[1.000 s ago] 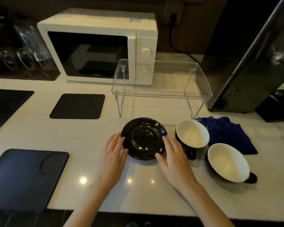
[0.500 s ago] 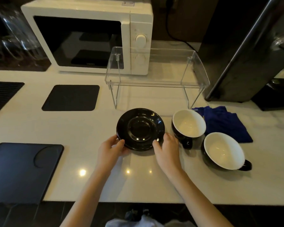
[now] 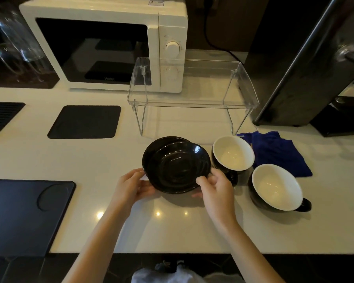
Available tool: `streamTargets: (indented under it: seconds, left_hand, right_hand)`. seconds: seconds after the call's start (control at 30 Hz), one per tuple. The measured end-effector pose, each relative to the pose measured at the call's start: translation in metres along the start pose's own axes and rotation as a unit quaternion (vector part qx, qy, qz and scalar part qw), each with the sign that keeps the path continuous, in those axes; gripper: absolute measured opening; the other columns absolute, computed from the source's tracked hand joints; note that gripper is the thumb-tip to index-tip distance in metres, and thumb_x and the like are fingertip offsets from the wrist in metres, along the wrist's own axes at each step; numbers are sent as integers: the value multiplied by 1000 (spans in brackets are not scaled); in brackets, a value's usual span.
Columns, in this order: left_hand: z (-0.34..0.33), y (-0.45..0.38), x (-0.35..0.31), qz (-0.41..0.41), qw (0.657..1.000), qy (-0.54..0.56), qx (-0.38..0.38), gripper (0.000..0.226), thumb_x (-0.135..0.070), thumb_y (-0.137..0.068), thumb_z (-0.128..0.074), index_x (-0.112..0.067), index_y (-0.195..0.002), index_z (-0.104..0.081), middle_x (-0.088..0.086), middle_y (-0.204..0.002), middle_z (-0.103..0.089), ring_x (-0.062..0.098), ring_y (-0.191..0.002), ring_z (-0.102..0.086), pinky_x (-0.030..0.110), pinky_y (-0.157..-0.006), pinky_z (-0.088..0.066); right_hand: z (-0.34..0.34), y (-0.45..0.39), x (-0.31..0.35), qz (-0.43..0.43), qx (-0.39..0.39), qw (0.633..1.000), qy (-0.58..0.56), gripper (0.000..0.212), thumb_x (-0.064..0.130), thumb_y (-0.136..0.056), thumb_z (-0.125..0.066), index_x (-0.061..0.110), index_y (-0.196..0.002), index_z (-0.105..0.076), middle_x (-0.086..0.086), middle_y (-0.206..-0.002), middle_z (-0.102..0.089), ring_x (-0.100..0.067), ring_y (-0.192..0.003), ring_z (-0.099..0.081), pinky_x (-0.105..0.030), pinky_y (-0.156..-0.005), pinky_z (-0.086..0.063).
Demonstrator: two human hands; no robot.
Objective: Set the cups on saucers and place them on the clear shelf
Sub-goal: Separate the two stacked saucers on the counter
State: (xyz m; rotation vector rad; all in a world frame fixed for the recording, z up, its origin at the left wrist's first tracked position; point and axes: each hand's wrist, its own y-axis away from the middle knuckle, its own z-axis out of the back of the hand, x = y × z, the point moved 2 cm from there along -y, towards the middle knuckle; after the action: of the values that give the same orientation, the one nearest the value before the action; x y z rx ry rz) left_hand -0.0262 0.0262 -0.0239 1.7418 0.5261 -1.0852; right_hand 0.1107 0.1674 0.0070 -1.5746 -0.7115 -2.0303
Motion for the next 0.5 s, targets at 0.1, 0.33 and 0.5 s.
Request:
streamTargets:
  seconds: [0.1,0.33,0.5]
  left_hand:
    - [1,-2,2,14,999,-21,20,23,-15,-91,-47,-1,-97,-64,25,-74,-71,35,-69,-70,43,-74,-58]
    - [-5,-9,-3,0,999,-37,-10,20,-13,-90,-51,0,-91,-65,13,-58,-67,19,-47,-65,28,-47,-57]
    - [-17,-24,-9,-31,993,-99,-60,18,-11,-88,-53,2,-94,-64,10,-60,-59,15,-51,-56,21,-50,-49]
  right_hand:
    - [11,2,0,-13,17,999,-31,18,7,-84,-55,20,-91,-66,-19,-85,-70,-31,-83,-67,-43,-71,-59]
    - [45,13,-18,-68,43,996,-47,33,2,-82,-56,32,-86,-69,6,-80,-76,-7,-82,-68,-34,-82,-52]
    - [54,22,-21,-80,122,988,-55,39,-4,-82,-53,31,-77,-68,13,-72,-75,2,-73,-67,-12,-67,-52]
